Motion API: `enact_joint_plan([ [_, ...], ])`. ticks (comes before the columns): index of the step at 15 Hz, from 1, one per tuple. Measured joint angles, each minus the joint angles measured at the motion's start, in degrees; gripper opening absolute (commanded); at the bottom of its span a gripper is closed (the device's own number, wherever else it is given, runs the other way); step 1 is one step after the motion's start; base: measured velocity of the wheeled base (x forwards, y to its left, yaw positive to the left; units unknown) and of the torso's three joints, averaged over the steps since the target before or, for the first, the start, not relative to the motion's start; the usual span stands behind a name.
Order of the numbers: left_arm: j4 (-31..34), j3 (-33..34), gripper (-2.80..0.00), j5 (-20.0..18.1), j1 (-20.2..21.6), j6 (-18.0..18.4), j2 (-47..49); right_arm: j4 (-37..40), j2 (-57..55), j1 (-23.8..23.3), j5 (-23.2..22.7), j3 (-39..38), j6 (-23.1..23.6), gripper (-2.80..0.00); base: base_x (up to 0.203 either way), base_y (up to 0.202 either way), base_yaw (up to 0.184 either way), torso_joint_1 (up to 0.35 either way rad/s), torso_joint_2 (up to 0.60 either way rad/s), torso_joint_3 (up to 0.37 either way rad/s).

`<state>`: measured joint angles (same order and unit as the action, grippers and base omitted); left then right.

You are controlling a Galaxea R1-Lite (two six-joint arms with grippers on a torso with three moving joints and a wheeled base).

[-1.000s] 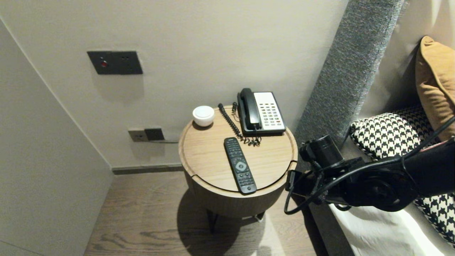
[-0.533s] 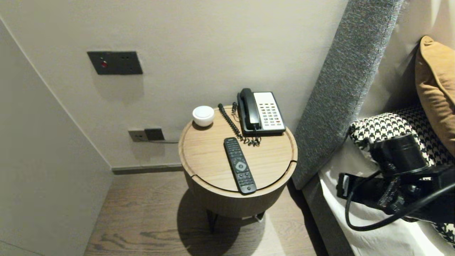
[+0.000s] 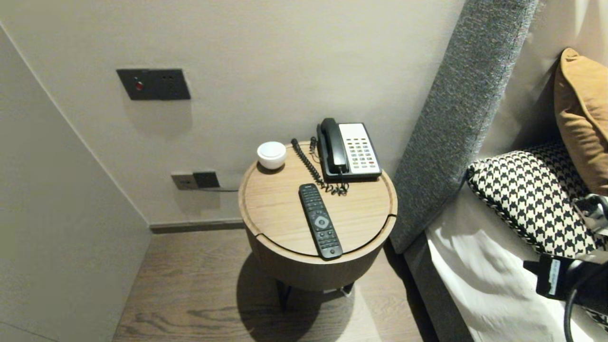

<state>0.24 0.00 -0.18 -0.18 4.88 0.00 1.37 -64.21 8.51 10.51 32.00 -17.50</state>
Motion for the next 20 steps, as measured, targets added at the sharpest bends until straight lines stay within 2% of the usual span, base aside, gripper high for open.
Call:
enact_joint_plan([
  [3, 0.0, 0.0, -2.80, 0.0, 0.0, 0.0, 0.0, 0.2, 6.3, -5.5, -2.0, -4.6, 5.4, -2.80, 0.000, 0.000, 0.000, 0.000, 0.00, 0.000],
  [7, 0.0, 0.0, -2.80, 0.0, 0.0, 0.0, 0.0, -0.3, 15.8, -12.9, -10.0, -12.0, 12.7, -2.80, 0.000, 0.000, 0.000, 0.000, 0.00, 0.000],
  [10, 0.0, 0.0, -2.80, 0.0, 0.0, 0.0, 0.0, -0.3, 22.5, -16.5, -13.0, -18.0, 16.1, -2.80, 0.000, 0.000, 0.000, 0.000, 0.00, 0.000],
  [13, 0.0, 0.0, -2.80, 0.0, 0.0, 0.0, 0.0, -0.4, 28.4, -18.0, -13.5, -23.7, 18.1, -2.80, 0.000, 0.000, 0.000, 0.000, 0.00, 0.000],
  [20, 0.0, 0.0, -2.80, 0.0, 0.0, 0.0, 0.0, -3.5, 39.3, -17.8, -13.8, -30.7, 21.1, -2.80, 0.000, 0.000, 0.000, 0.000, 0.00, 0.000],
])
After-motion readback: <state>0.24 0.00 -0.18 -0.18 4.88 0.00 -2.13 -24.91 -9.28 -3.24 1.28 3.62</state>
